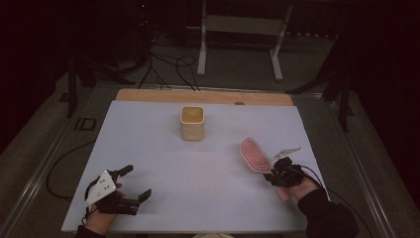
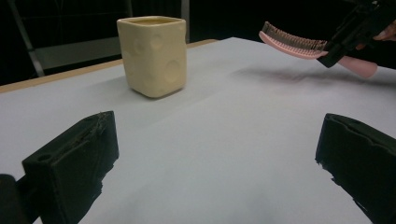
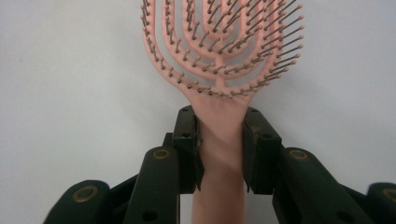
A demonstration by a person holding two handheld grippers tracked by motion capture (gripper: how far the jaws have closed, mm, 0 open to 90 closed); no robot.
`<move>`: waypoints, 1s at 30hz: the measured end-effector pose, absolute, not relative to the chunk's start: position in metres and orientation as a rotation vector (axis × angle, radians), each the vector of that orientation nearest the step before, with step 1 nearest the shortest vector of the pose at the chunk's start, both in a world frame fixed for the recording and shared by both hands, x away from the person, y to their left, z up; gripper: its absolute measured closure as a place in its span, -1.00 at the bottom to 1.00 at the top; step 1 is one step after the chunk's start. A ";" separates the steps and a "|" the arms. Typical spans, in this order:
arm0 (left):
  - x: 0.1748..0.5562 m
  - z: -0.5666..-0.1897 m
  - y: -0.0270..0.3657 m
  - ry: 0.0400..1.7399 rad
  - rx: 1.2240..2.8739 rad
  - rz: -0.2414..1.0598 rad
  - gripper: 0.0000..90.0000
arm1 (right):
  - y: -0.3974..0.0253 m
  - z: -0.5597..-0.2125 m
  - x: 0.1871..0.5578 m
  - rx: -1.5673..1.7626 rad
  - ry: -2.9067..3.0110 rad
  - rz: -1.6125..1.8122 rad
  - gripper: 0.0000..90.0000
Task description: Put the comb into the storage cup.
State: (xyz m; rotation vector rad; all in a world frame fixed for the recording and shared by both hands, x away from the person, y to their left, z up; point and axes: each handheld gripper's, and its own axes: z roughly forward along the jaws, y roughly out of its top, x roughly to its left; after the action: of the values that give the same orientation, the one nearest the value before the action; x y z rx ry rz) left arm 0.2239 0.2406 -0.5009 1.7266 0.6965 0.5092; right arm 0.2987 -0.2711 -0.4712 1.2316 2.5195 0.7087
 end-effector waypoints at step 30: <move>0.225 -0.501 0.241 0.706 1.720 0.507 -0.99 | -0.237 -0.472 0.277 1.018 2.331 1.170 0.56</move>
State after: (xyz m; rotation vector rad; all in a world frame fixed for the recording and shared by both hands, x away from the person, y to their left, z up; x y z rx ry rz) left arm 0.2245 0.2408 -0.5011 1.7203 0.7060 0.5069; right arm 0.2771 -0.2367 -0.4720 1.0177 2.3311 1.1700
